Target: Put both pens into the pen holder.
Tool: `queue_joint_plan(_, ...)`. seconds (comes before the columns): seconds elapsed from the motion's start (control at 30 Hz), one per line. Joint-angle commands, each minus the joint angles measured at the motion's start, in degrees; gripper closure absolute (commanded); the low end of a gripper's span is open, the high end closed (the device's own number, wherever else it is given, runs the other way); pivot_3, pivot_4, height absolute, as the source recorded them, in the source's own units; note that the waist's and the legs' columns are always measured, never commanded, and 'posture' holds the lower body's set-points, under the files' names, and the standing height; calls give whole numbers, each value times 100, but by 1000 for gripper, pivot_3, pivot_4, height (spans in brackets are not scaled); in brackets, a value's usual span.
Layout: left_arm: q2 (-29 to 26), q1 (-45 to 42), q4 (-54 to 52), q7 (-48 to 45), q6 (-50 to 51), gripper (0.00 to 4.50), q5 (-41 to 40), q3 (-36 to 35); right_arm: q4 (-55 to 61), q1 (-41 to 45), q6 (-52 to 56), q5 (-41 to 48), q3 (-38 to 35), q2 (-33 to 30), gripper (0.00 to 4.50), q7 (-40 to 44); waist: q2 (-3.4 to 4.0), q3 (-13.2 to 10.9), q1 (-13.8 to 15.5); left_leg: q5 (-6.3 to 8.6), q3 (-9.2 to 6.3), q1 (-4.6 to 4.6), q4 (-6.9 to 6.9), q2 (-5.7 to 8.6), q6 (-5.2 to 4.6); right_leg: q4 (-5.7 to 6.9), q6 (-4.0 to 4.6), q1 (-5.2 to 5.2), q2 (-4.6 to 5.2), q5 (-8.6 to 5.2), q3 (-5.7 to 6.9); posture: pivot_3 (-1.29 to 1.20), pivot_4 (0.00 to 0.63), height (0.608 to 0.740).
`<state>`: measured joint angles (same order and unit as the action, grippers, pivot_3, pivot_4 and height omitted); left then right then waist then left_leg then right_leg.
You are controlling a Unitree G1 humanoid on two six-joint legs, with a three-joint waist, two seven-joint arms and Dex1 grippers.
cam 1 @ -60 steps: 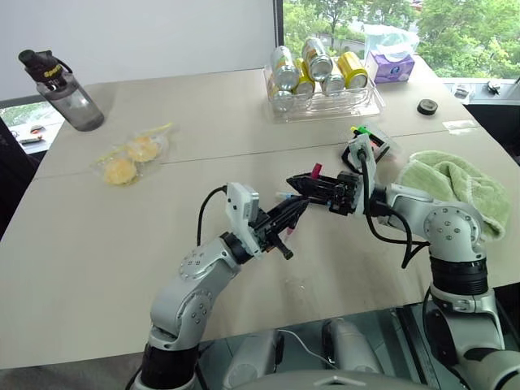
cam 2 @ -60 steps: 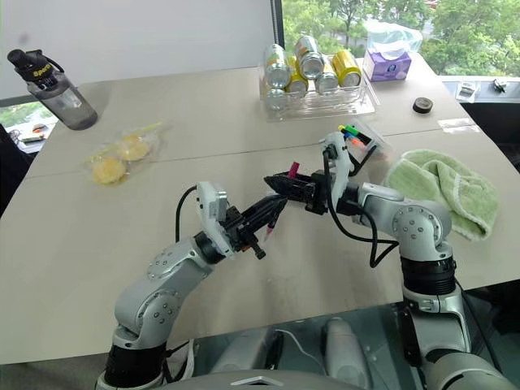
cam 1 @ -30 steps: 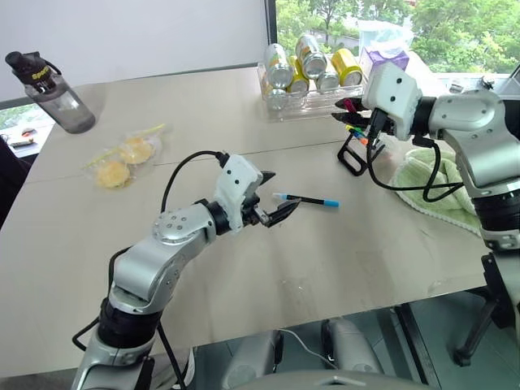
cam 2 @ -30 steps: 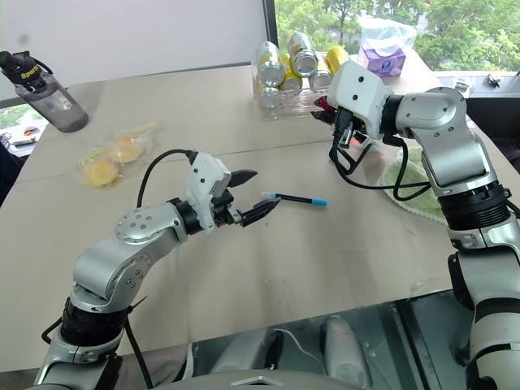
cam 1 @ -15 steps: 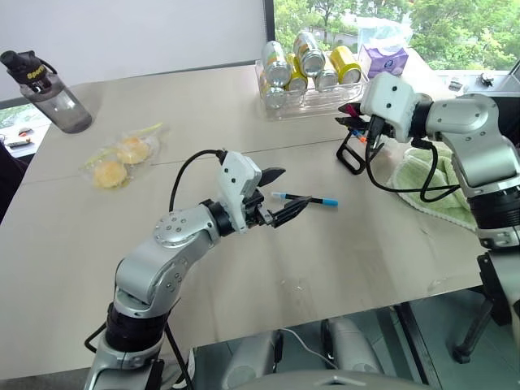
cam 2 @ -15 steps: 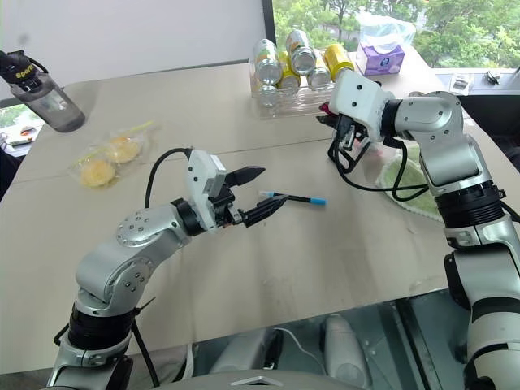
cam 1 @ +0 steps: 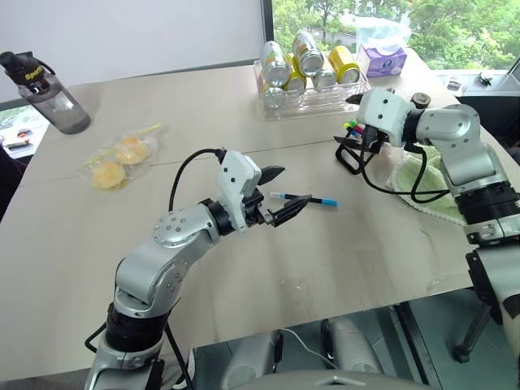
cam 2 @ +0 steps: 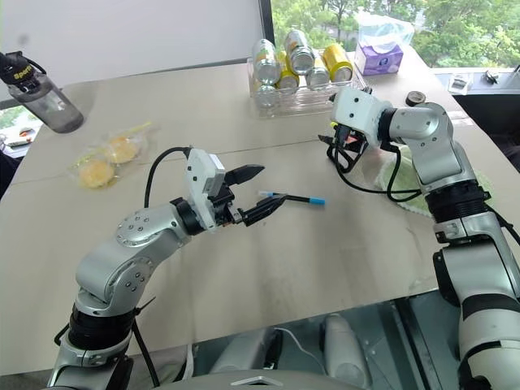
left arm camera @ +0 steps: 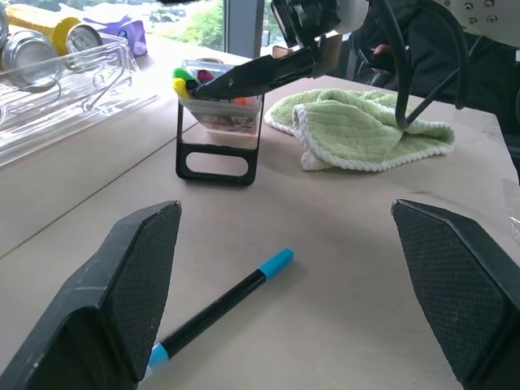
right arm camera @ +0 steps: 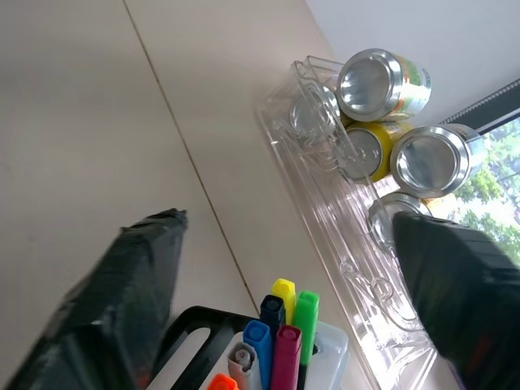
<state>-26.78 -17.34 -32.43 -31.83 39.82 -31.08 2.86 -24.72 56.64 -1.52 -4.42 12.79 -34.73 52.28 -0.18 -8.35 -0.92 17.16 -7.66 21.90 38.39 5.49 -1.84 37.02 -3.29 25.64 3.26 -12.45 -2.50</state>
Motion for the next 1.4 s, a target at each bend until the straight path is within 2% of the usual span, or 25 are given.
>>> queue_joint_plan(0.03,-42,-23,-167,-20,-132,201,12,-46,234,177,183,358,-401,5,282,73,0,0,1,0,0,0,0,0,0,0,0,0,0,0,0,0,150,739)
queue_joint_plan(0.2,-243,-34,108,-270,-259,201,146,-31,1379,-252,1691,1611,-1072,57,282,373,0,0,4,0,-1,0,0,-1,0,3,0,1,0,0,-1,0,150,739)
queue_joint_plan(0.33,-604,-96,849,-945,-658,201,268,-86,3018,-1489,3107,2562,-1285,-360,282,766,-1,2,48,0,-9,2,2,0,0,2,0,-3,2,0,7,0,150,739)
queue_joint_plan(0.5,-984,-578,2171,-2023,-1371,201,611,180,4705,-3034,4290,3490,-1561,-697,282,622,2,1,80,0,-8,4,10,6,-1,9,0,-1,8,0,8,0,150,739)
queue_joint_plan(0.67,-825,-1484,3926,-2862,-2533,201,1373,772,5410,-4470,4227,3447,-1825,-638,282,59,-12,10,127,-1,-11,-4,25,10,0,33,0,-8,10,0,13,0,150,739)
queue_joint_plan(0.8,-415,-2403,5546,-3443,-3337,201,1762,1044,6043,-5397,4329,3624,-2240,-557,282,-401,-11,8,171,-2,-5,1,47,16,1,55,-1,-3,13,0,5,0,150,739)
queue_joint_plan(1.0,151,-3571,7805,-4027,-4441,201,2371,1245,6714,-6072,4394,3714,-2702,-499,282,-964,-22,3,168,-1,-10,3,81,19,0,79,-4,-8,10,0,12,0,150,739)
queue_joint_plan(1.17,494,-4107,9050,-4319,-5191,201,2974,1475,7030,-6467,4493,3812,-3018,-473,282,-1358,-30,-2,147,-1,-6,5,82,23,-1,79,-6,-8,12,0,6,0,150,739)
queue_joint_plan(1.27,591,-4257,9501,-4463,-5474,990,3273,1584,7089,-6495,4524,3871,-3033,-514,247,-1460,-35,-4,140,-1,-7,4,83,23,-2,82,-6,-8,10,0,7,0,150,739)
queue_joint_plan(1.4,548,-4394,9879,-4558,-5572,2904,3739,1760,7052,-6323,4525,4232,-3127,-331,247,-1635,-37,-3,136,-1,-6,1,87,22,-2,87,-7,-12,5,0,7,0,150,739)
